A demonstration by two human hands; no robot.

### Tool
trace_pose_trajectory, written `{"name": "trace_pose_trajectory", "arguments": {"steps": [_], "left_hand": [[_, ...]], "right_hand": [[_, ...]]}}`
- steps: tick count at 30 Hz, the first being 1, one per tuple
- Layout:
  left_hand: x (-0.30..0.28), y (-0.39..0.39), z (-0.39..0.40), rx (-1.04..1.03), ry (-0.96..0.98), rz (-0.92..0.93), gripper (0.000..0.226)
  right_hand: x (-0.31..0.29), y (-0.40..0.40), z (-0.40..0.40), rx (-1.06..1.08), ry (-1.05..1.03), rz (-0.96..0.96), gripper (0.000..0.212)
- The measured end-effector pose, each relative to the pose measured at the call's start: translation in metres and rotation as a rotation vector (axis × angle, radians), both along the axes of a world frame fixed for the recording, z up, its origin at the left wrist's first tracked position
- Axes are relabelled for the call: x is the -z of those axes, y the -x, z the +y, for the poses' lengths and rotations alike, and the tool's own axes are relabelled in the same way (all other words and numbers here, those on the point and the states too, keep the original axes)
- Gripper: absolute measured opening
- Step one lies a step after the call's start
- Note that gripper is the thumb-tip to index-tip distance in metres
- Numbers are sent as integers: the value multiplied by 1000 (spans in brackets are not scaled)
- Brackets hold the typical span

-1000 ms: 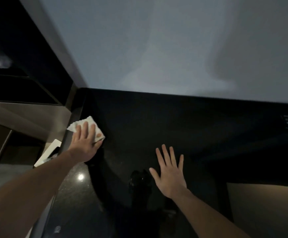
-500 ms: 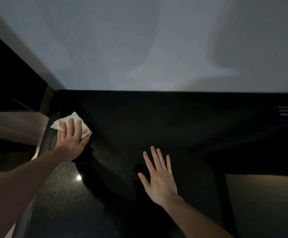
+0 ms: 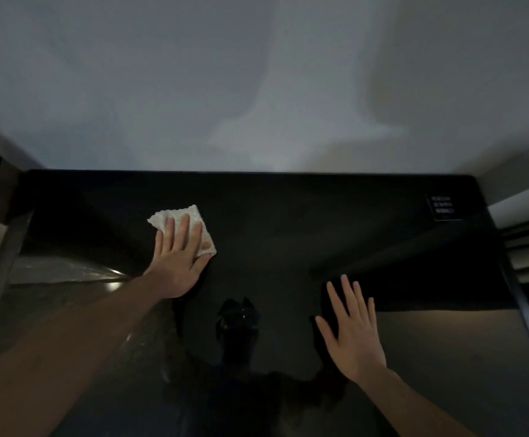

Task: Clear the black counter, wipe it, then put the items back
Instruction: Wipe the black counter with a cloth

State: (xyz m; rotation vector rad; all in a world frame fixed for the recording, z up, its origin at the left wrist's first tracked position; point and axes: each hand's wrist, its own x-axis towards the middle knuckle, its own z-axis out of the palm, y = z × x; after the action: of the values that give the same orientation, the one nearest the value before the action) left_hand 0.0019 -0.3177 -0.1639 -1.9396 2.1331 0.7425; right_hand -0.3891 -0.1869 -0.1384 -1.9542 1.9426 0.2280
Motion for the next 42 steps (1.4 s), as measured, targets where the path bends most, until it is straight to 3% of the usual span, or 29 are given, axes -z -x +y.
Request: {"name": "trace_pose_trajectory", "arguments": {"steps": [11, 21, 28, 37, 42], "left_hand": [[-1, 185, -37, 24, 22, -36, 77], [0, 339, -74, 157, 44, -13, 77], [-3, 328, -79, 252, 105, 39, 70], [3, 183, -43, 77, 174, -3, 69], [3, 213, -40, -8, 164, -35, 72]], "right_hand": [[21, 167, -31, -28, 25, -15, 73], [29, 173, -29, -59, 101, -42, 70], [31, 172, -30, -39, 114, -37, 69], [31, 172, -30, -39, 108, -3, 71], [32, 173, -30, -46, 102, -35, 70]]}}
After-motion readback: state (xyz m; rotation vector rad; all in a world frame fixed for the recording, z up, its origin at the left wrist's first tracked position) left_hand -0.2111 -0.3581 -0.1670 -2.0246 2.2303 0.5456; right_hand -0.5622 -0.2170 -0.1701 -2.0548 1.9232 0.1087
